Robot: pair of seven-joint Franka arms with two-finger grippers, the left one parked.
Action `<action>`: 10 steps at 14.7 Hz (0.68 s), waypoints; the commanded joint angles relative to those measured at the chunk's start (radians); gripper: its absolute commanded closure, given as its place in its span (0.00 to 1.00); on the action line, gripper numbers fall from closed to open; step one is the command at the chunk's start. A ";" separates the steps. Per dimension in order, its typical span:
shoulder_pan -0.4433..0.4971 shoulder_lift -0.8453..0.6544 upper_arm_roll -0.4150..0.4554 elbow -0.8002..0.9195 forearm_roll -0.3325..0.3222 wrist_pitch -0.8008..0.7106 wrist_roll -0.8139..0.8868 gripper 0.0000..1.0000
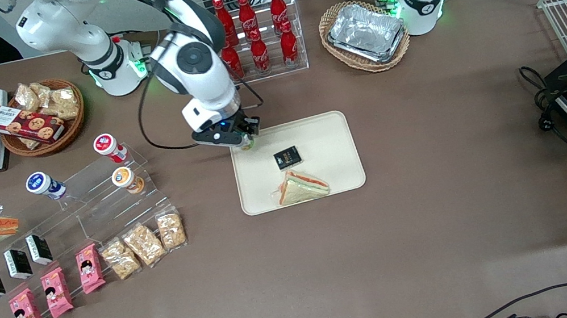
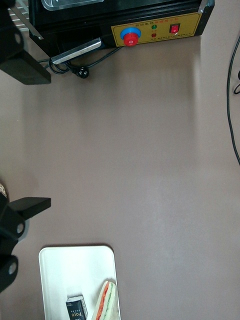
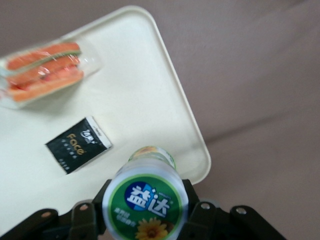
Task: Place green gum on tray
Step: 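Lower the gum bottle onto the tray beside the black box and release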
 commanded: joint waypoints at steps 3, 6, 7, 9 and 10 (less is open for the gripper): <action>0.059 0.140 -0.013 -0.006 -0.047 0.173 0.110 0.69; 0.059 0.165 -0.013 -0.006 -0.045 0.204 0.114 0.68; 0.059 0.172 -0.013 -0.004 -0.045 0.209 0.115 0.65; 0.059 0.186 -0.013 -0.004 -0.045 0.229 0.123 0.28; 0.059 0.186 -0.013 -0.003 -0.045 0.232 0.123 0.00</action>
